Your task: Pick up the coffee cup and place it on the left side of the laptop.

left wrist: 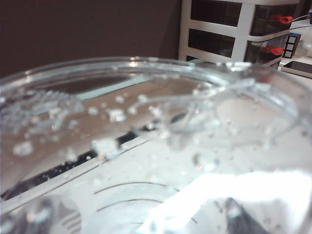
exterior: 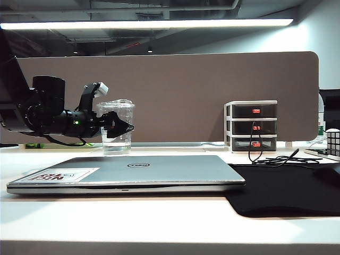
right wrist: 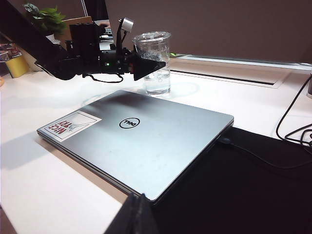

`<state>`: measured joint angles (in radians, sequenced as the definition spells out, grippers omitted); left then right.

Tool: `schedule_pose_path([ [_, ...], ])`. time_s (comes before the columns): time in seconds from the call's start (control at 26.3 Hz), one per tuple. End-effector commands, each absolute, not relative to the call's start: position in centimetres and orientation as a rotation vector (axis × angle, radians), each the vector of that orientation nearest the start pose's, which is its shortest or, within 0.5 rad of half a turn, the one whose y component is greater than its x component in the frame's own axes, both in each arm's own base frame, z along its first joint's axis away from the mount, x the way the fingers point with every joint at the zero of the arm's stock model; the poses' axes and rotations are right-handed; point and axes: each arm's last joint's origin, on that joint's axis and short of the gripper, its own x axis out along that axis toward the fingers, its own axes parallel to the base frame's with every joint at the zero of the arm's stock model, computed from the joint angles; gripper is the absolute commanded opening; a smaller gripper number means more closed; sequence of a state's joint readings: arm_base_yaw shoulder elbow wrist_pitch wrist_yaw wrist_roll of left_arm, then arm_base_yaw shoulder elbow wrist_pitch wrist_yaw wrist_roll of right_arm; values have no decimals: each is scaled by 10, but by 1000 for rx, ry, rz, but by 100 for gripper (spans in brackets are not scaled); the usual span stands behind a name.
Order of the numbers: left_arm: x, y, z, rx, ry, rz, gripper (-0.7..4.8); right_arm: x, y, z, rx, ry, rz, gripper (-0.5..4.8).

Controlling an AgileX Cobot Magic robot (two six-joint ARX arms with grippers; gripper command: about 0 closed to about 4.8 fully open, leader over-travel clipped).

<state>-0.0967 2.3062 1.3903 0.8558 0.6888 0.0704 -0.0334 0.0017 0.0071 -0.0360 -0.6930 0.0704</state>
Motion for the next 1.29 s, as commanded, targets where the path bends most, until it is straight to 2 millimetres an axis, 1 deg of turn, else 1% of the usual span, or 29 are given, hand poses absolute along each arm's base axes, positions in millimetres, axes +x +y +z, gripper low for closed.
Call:
schedule_pose_path([
  [0.04,480,-66,141,58,1,-791,430,91,16,161,75,48,663,-1],
  [0.08,480,-66,141,58,1,-791,413,91,16,161,74,48,664,-1],
  [0.11,480,-66,142,59,-4,-793,355,91,16,161,75,48,664,-1],
  [0.15,480,-66,142,61,-8,-794,328,91,16,161,75,48,663,-1],
  [0.19,480,-65,144,65,-22,-793,269,91,16,161,75,48,664,-1],
  [0.23,480,-65,144,68,-30,-793,263,91,16,161,75,48,664,-1],
  [0.34,480,-66,149,69,-70,-800,258,91,16,161,75,48,664,-1],
  [0.46,479,-64,152,29,-78,-804,246,91,16,161,75,48,664,-1],
  [0.57,478,-60,155,26,-79,-839,246,91,16,161,75,48,664,-1],
  [0.69,473,-52,161,29,-80,-823,245,91,16,161,75,48,663,-1],
  [0.76,464,-35,171,21,-85,-797,246,91,16,161,75,48,663,-1],
  [0.8,456,-26,178,18,-85,-778,246,91,16,161,75,48,663,-1],
  [0.84,447,-20,184,33,-91,-764,247,91,16,161,75,48,664,0],
  [0.91,435,-11,191,49,-96,-742,251,91,16,161,74,48,663,-1],
  [0.95,426,-3,195,48,-94,-722,279,91,16,161,74,48,664,-1],
  [1.03,415,5,198,38,-83,-703,304,91,16,161,74,48,664,0],
  [1.22,382,25,201,36,-61,-625,306,91,16,161,74,48,664,0],
  [1.29,373,32,201,38,-54,-604,306,91,16,161,74,47,664,0],
])
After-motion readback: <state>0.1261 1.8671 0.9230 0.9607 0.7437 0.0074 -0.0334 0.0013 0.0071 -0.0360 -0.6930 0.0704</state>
